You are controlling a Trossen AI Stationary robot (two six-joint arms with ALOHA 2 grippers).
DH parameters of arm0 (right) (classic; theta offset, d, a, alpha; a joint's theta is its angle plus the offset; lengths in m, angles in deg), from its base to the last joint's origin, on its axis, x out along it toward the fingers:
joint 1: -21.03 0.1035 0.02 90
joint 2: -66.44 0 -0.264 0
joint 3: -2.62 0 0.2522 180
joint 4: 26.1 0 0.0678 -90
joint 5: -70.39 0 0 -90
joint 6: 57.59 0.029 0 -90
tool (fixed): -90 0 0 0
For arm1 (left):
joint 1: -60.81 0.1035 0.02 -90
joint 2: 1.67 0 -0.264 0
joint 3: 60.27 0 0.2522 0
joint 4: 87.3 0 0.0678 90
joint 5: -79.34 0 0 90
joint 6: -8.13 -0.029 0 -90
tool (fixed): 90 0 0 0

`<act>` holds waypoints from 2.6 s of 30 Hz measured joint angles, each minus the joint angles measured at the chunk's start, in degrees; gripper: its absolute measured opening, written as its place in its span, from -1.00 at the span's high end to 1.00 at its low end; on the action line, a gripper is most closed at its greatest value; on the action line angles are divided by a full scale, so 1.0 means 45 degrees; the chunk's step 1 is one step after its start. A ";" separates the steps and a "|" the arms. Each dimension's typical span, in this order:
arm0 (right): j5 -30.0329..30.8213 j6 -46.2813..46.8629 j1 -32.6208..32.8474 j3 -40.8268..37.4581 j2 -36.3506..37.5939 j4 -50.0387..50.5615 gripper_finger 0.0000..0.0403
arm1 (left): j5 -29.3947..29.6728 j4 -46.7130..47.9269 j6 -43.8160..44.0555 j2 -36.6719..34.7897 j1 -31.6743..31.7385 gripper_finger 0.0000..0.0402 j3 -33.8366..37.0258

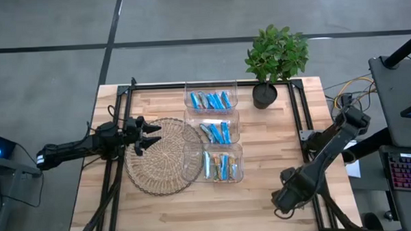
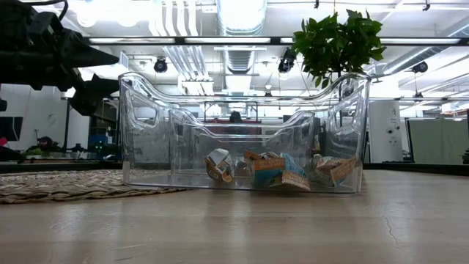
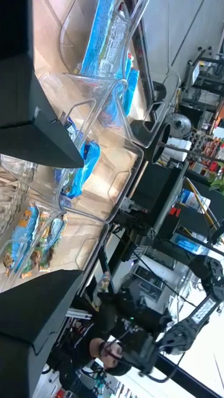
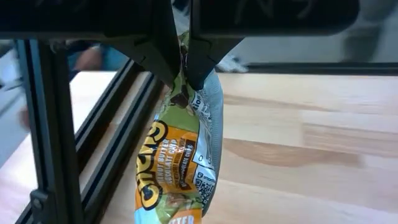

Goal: Pick and place Granola Bars by type
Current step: Put the yellow granola bar into the bottom transparent bin

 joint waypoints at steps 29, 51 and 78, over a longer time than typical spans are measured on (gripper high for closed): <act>0.4368 -0.2643 -0.5673 0.4278 -0.1577 -0.0136 0.96 | 0.0002 0.0005 -0.0002 -0.0005 0.0005 -0.30 0.0001; 0.4069 -0.6110 -0.7639 1.3152 -0.8592 0.0796 0.96 | 0.0000 0.0010 0.0000 -0.0005 0.0005 -0.30 0.0002; 0.3504 -0.8182 -0.8382 1.4460 -1.1637 0.0253 0.96 | 0.0005 0.0005 -0.0002 0.0010 0.0001 -0.30 -0.0002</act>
